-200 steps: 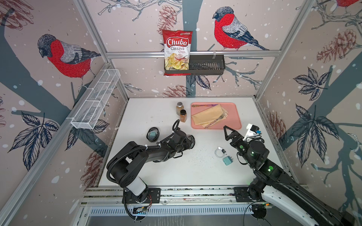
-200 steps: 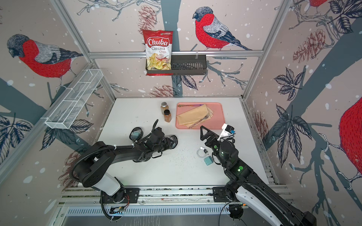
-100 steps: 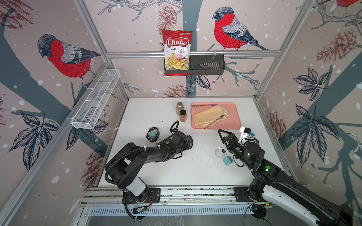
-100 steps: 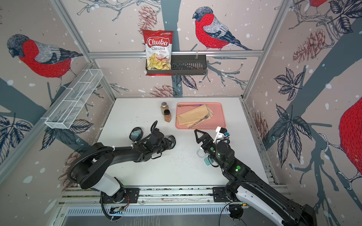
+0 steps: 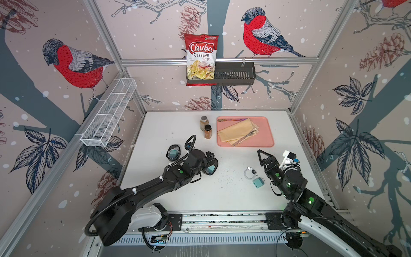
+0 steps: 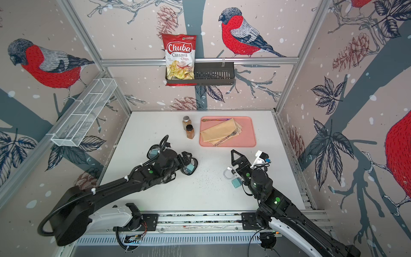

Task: Pack away charging kits
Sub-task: Place the storage bag at the center of the board, then adjust the storage bag at the center of the board.

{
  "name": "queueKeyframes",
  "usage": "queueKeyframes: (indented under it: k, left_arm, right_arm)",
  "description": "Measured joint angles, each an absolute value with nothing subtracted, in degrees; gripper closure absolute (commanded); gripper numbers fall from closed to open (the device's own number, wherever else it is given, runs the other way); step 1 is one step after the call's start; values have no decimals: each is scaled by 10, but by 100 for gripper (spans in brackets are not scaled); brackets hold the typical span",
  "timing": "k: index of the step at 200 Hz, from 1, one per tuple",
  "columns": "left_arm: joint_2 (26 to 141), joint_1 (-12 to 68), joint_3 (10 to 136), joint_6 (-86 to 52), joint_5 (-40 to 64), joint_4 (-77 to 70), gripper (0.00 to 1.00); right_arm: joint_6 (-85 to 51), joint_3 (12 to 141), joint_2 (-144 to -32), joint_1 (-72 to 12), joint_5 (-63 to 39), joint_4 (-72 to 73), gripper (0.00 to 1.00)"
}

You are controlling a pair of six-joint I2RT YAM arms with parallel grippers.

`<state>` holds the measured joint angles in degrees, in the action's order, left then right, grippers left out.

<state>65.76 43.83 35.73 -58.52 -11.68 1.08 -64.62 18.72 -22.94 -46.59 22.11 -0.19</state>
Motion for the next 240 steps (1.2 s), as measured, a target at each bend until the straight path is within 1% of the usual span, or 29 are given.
queueKeyframes:
  k: [24, 43, 57, 72, 82, 91, 98, 109, 123, 146, 168, 173, 209, 240]
  left_arm:
    - [547, 438, 358, -572, -164, 90, 3]
    - [452, 438, 329, -575, -196, 133, 3]
    - [381, 438, 297, -585, -211, 172, 3]
    - [304, 438, 261, -604, -229, 210, 3]
    - [258, 438, 244, -620, -243, 240, 3]
    - [223, 437, 232, -633, -255, 265, 3]
    - [202, 434, 225, -642, -260, 282, 3]
    - [177, 432, 220, -651, -267, 308, 3]
    - [164, 429, 218, -659, -269, 326, 3]
    - [168, 428, 218, -666, -262, 338, 3]
    - [177, 425, 216, -677, -257, 337, 3]
    - [180, 424, 215, -681, -257, 336, 3]
    - [190, 397, 207, -707, -259, 336, 3]
    - [189, 336, 206, -715, -267, 336, 3]
  right_arm:
    - [-601, 164, -241, -456, 199, 29, 0]
    - [-567, 161, -265, -448, 169, 58, 0]
    - [-532, 164, -300, -444, 130, 86, 0]
    - [-498, 184, -362, -454, 85, 115, 1]
    - [-479, 203, -413, -476, 72, 134, 7]
    - [-462, 233, -468, -513, 72, 145, 12]
    - [-448, 260, -513, -542, 72, 147, 19]
    - [-428, 307, -579, -584, 80, 149, 33]
    - [-405, 372, -670, -621, 87, 161, 46]
    - [-387, 463, -811, -638, 88, 171, 64]
    - [-375, 555, -935, -638, 83, 164, 78]
    - [-374, 579, -964, -637, 80, 164, 80]
    - [-368, 728, -1126, -626, 31, 150, 84]
    - [-365, 820, -1225, -619, -8, 140, 86]
